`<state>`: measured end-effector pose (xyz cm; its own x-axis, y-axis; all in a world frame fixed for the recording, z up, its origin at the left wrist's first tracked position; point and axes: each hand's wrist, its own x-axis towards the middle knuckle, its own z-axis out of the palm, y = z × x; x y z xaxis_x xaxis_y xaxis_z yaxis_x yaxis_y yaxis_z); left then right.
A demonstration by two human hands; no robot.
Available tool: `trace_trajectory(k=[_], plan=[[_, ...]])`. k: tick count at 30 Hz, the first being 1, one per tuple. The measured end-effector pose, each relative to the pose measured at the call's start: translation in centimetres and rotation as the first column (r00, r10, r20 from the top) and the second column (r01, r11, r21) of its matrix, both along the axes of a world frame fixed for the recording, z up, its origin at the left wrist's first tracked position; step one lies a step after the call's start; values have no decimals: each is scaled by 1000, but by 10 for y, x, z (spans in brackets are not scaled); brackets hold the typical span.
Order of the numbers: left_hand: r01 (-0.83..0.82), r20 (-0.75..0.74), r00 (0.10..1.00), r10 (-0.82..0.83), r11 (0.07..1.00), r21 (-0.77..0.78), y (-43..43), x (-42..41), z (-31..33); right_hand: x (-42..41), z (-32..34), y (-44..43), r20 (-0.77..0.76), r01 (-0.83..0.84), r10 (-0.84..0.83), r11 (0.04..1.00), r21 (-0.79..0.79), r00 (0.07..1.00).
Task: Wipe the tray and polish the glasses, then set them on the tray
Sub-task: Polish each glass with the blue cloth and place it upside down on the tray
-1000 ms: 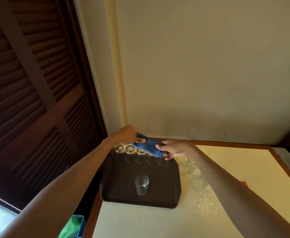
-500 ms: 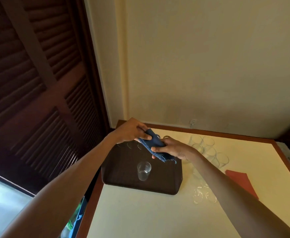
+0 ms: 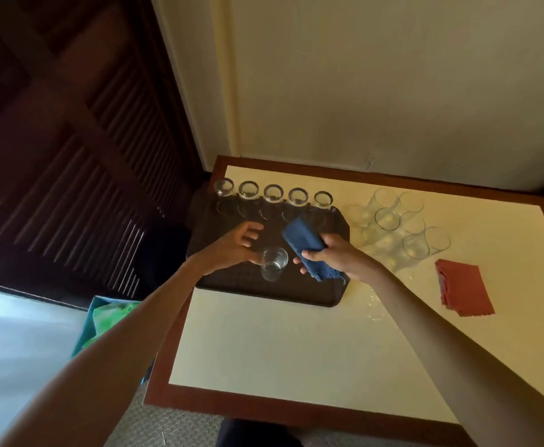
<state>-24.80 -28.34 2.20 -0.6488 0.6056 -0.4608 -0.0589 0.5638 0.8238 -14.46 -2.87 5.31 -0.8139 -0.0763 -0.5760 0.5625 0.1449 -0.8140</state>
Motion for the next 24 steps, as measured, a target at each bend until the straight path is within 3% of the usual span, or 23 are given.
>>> trace_trajectory(k=[4,12,19,24], plan=[[38,-62,997,-45,993,-110,4,24,-45,-1,-22,-7,41,75,-73,996,-48,996],[-170,-242,958,152,984,-58,31,48,-70,5,-27,-11,82,69,-63,995,-73,995],[18,-332,943,-17,1000,1,35,32,-27,2,-5,-5,9,-9,9,999,36,1000],[136,-430,889,-158,987,-83,42,7,29,-8,26,-2,-78,-118,150,941,316,986]])
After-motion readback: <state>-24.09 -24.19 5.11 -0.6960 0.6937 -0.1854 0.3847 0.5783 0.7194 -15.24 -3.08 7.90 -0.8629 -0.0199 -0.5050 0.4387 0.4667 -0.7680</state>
